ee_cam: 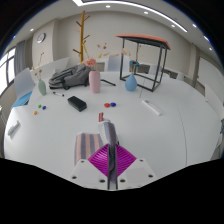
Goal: Fold towel
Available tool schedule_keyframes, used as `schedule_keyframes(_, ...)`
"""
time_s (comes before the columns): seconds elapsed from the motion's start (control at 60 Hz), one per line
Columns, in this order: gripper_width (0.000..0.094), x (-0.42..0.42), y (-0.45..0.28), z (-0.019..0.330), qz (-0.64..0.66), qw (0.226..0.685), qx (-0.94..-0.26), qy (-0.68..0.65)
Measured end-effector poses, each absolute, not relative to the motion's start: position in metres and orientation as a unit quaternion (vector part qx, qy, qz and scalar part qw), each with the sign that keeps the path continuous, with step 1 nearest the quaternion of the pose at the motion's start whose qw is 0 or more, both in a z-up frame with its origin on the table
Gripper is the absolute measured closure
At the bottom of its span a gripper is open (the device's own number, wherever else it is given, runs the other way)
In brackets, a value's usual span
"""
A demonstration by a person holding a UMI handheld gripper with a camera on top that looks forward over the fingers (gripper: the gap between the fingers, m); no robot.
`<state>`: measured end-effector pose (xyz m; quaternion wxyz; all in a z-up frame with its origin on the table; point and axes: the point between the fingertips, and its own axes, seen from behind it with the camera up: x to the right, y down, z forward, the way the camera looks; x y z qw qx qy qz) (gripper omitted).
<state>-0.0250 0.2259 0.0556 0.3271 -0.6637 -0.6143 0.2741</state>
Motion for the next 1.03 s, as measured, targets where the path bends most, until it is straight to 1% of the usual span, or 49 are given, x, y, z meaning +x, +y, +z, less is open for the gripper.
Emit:
schedule_keyframes(0.017, 0.0797, -0.025, 0.229, 0.050, 0.268, 0.326, -0.665, -0.616)
schedule_keyframes(0.033, 0.0692, -0.025, 0.231, 0.044, 0.263, 0.325, -0.665, -0.618)
schedule_keyframes(0.05, 0.0538, -0.024, 0.232, 0.039, 0.259, 0.322, -0.666, -0.621)
schedule_keyframes(0.067, 0.0349, -0.022, 0.233, 0.035, 0.253, 0.320, -0.667, -0.624)
schedule_keyframes(0.083, 0.0135, -0.019, 0.236, 0.033, 0.247, 0.320, -0.667, -0.626)
schedule_keyframes(0.1, 0.0088, -0.017, 0.237, 0.034, 0.243, 0.321, -0.667, -0.627)
schedule_keyframes(0.117, 0.0134, -0.016, 0.239, 0.038, 0.242, 0.325, -0.666, -0.627)
schedule_keyframes(0.133, 0.0157, -0.014, 0.242, 0.042, 0.240, 0.330, -0.665, -0.625)
schedule_keyframes(0.15, 0.0159, -0.012, 0.242, 0.043, 0.241, 0.334, -0.665, -0.623)
schedule_keyframes(0.2, 0.0079, 0.001, 0.239, 0.060, 0.247, 0.339, -0.664, -0.619)
schedule_keyframes(0.217, 0.0073, 0.005, 0.239, 0.067, 0.248, 0.339, -0.665, -0.617)
schedule_keyframes(0.267, 0.0095, 0.022, 0.232, 0.087, 0.252, 0.336, -0.670, -0.612)
schedule_keyframes(0.35, 0.0087, 0.050, 0.212, 0.128, 0.261, 0.330, -0.676, -0.605)
schedule_keyframes(0.483, 0.0085, 0.097, 0.190, 0.185, 0.252, 0.350, -0.675, -0.598)
schedule_keyframes(0.55, 0.0085, 0.109, 0.183, 0.200, 0.241, 0.366, -0.672, -0.597)
schedule_keyframes(0.617, 0.0084, 0.116, 0.172, 0.211, 0.237, 0.379, -0.663, -0.600)
schedule_keyframes(0.667, 0.0084, 0.121, 0.162, 0.218, 0.247, 0.379, -0.658, -0.602)
schedule_keyframes(0.75, 0.0085, 0.127, 0.154, 0.216, 0.261, 0.353, -0.680, -0.587)
schedule_keyframes(0.9, 0.0084, 0.129, 0.160, 0.217, 0.246, 0.369, -0.676, -0.588)
schedule_keyframes(1.033, 0.0083, 0.129, 0.152, 0.214, 0.248, 0.363, -0.668, -0.601)
